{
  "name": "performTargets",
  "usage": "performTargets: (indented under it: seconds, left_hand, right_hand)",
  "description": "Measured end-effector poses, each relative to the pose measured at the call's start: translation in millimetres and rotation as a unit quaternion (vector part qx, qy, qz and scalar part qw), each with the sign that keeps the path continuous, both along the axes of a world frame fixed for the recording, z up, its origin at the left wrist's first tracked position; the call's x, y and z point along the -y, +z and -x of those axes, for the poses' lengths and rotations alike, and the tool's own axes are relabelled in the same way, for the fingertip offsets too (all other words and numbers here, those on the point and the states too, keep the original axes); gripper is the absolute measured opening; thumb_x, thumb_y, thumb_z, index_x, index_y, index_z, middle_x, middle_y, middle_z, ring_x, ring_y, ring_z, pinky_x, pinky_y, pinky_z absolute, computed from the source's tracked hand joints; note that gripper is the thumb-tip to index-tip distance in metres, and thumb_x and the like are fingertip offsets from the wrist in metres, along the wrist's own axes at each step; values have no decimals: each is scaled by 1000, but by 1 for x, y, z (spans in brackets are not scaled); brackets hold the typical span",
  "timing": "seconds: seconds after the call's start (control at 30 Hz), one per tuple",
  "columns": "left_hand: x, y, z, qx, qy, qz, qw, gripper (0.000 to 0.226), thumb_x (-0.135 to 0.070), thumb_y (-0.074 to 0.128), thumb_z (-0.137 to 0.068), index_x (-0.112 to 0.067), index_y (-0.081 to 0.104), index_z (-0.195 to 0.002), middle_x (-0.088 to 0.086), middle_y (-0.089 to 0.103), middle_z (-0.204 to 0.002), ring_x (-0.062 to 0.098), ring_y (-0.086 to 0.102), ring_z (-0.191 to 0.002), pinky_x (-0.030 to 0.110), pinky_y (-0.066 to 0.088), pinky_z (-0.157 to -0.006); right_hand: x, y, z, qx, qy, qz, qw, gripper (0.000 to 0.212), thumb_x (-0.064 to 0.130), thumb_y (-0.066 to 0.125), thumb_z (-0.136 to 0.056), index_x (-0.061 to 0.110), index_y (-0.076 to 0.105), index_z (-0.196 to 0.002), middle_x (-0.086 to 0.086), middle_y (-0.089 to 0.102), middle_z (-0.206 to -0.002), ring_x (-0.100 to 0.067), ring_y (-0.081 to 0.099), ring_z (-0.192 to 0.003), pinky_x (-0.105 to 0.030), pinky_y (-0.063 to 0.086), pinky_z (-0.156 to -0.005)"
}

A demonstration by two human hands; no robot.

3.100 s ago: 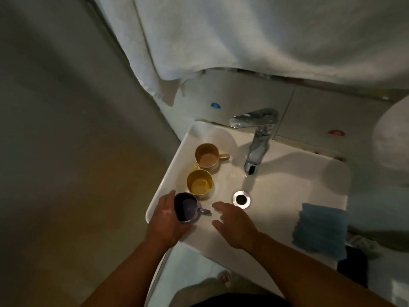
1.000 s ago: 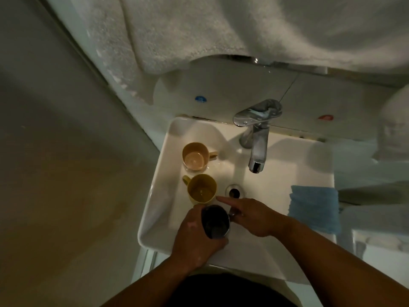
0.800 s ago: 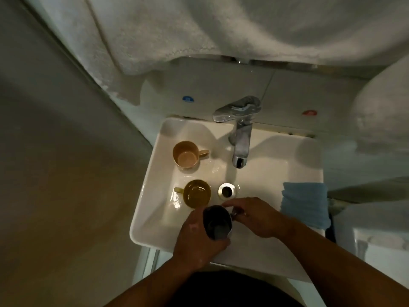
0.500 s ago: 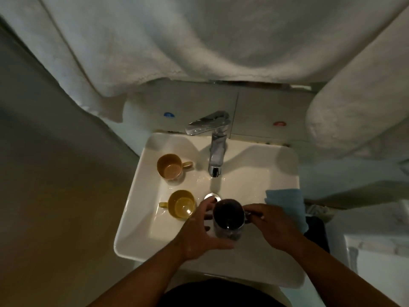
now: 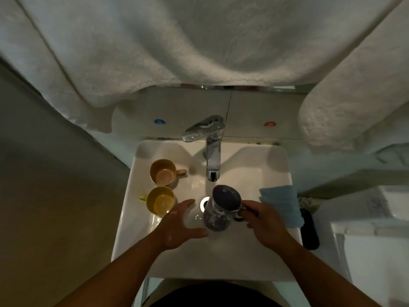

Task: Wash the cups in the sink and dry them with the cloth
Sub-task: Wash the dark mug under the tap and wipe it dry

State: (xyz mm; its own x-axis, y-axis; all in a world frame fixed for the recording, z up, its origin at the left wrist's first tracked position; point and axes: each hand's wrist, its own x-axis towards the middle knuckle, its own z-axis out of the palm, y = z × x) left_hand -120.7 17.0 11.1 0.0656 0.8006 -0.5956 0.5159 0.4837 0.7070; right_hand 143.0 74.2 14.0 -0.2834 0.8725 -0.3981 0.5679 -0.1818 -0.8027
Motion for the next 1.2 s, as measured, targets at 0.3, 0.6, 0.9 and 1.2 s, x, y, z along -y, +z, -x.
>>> performTargets:
  seconds: [0.3,0.6,0.9,1.2]
  left_hand:
    - [11,4,-1,262,206,-23,943,85,-29,95,-50,-28,56,-126,-1,68,-125,18,72,-105,36,61,-81]
    - [2,8,12,278,238,-55,929,74,-20,93,-55,-28,61,-122,0,71,-117,22,73,-100,49,62,-82]
    - [-20,22,15,293,218,-36,930,64,1,87,-71,-22,60,-124,5,69,-118,15,74,-92,31,60,-70]
    - [-24,23,7,302,215,-15,929,67,-12,90,-67,-29,61,-124,3,66,-121,22,71,-99,33,61,-70]
  right_hand:
    - [23,23,47,-146,-150,205,956,20,10,61,-98,15,76,-87,-18,72,-87,-22,66,-73,-35,56,-72]
    - [26,54,56,94,-167,-30,981,25,19,73,-90,27,69,-114,5,72,-104,-3,68,-81,-19,57,-75]
    - [-64,157,131,188,40,-349,917,55,56,70,-84,33,61,-133,6,55,-131,-9,49,-118,-17,38,-93]
    - [-85,143,147,262,46,-414,871,41,62,62,-87,30,73,-110,8,67,-107,-13,57,-98,-26,48,-79]
